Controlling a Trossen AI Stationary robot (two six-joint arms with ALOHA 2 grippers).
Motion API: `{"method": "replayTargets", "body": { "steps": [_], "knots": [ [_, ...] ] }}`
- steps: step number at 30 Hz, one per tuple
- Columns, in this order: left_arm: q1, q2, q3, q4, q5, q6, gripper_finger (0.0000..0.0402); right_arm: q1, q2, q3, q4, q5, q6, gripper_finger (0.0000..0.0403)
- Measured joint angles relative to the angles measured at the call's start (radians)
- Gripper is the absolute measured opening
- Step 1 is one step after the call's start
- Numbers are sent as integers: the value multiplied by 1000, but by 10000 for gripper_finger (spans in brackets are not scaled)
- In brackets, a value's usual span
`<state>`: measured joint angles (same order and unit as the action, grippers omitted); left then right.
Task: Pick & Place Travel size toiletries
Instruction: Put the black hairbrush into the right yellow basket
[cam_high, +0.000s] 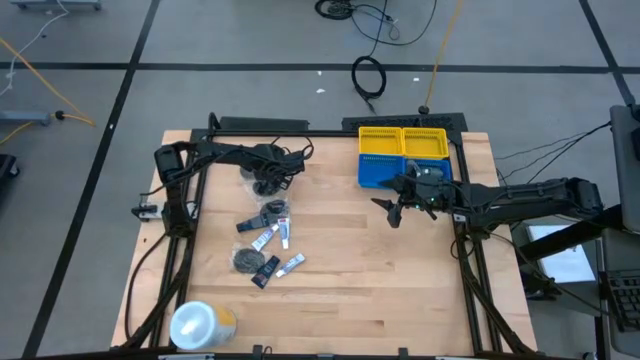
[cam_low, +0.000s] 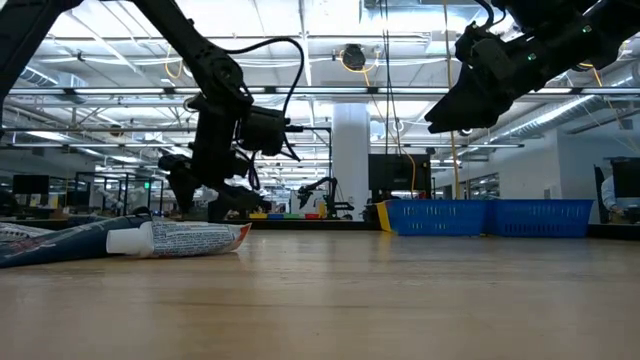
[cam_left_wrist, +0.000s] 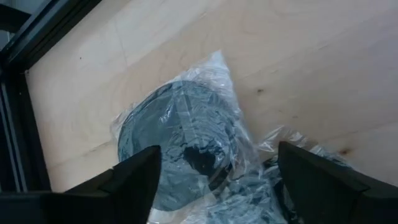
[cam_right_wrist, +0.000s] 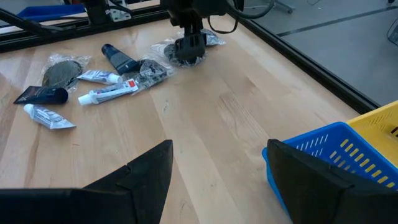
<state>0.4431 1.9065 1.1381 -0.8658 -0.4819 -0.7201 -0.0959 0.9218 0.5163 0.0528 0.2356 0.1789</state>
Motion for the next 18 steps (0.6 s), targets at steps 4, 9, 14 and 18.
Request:
{"method": "replayTargets", "body": {
  "steps": [4, 9, 14, 18],
  "knots": [
    [0, 3, -1, 0, 11, 3, 220, 0, 0, 0, 0, 0, 0, 251],
    [2, 6, -4, -3, 34, 22, 76, 0, 0, 0, 0, 0, 0, 251],
    [1, 7, -5, -10, 38, 42, 11, 0, 0, 0, 0, 0, 0, 251],
    [-4, 2, -5, -30, 36, 67, 2, 0, 0, 0, 0, 0, 0, 251]
  ]
}}
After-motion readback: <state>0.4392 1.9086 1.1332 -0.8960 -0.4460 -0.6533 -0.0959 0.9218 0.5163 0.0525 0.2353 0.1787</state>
